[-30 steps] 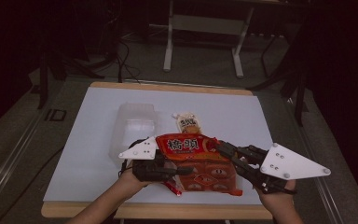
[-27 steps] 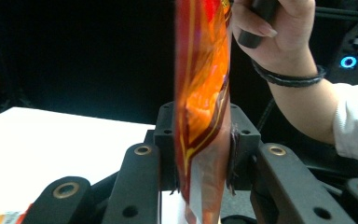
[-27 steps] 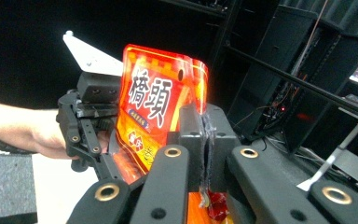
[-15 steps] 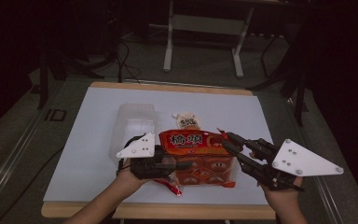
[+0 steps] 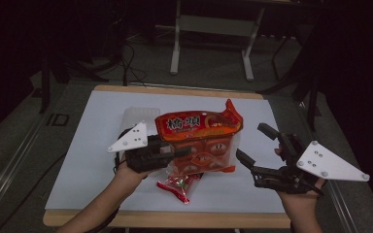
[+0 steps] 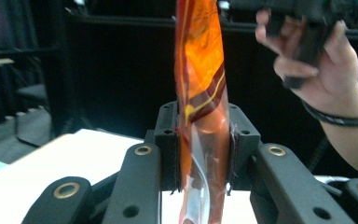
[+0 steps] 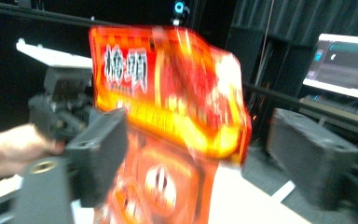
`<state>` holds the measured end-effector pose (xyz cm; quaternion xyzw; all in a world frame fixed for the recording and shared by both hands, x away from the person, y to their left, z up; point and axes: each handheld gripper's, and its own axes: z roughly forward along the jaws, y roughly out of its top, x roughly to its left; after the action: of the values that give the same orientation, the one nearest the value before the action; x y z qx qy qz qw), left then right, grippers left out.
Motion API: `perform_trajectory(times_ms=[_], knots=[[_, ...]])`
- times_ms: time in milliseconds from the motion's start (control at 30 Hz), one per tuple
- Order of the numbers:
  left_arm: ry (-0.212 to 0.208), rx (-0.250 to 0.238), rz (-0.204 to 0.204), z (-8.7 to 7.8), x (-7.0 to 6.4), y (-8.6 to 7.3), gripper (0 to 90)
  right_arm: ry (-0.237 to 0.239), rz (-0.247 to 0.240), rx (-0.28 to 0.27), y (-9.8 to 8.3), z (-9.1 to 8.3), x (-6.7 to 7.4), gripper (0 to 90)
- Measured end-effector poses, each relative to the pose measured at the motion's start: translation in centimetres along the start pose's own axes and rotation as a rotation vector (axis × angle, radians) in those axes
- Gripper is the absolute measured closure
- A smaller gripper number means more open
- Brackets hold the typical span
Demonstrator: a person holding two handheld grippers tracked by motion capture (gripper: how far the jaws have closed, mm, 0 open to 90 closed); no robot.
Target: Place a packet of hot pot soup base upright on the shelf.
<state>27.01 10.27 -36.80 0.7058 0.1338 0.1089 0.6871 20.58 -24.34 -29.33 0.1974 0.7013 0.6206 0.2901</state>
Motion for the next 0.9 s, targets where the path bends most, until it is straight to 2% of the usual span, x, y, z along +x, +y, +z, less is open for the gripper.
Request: perform_trajectory(times_ms=[133, 233, 400, 533, 567, 667, 800, 900], knots=[[0.086, -0.039, 0.017, -1.0, 0.8, 0.9, 71.7, 0.025, 0.044, -0.002, -0.8, -0.1, -0.6, 11.5], [0.154, -0.068, 0.012, -1.8, 1.6, 1.4, 71.8, 0.032, 0.062, -0.009, -1.3, -0.2, -0.8, 11.5], [0.248, -0.091, 0.029, -2.9, 2.9, 1.9, 71.8, 0.015, 0.041, 0.022, -1.8, -0.1, -0.9, 11.2], [0.278, -0.108, 0.023, -3.6, 3.9, 1.8, 71.8, -0.007, 0.018, 0.034, -2.3, 0.0, -1.0, 11.3], [0.301, -0.119, 0.010, -4.0, 4.7, 1.5, 71.8, -0.008, 0.018, 0.037, -2.5, 0.1, -1.1, 11.4], [0.336, -0.126, 0.009, -4.4, 5.7, 1.0, 71.8, -0.024, 0.019, 0.061, -3.0, 0.2, -1.3, 12.2], [0.368, -0.148, -0.004, -5.0, 7.1, 0.2, 71.8, -0.040, 0.009, 0.083, -3.4, 0.3, -1.3, 13.0], [0.404, -0.143, -0.013, -5.4, 7.9, -0.4, 71.8, -0.045, 0.006, 0.097, -3.8, 0.2, -1.4, 13.0]])
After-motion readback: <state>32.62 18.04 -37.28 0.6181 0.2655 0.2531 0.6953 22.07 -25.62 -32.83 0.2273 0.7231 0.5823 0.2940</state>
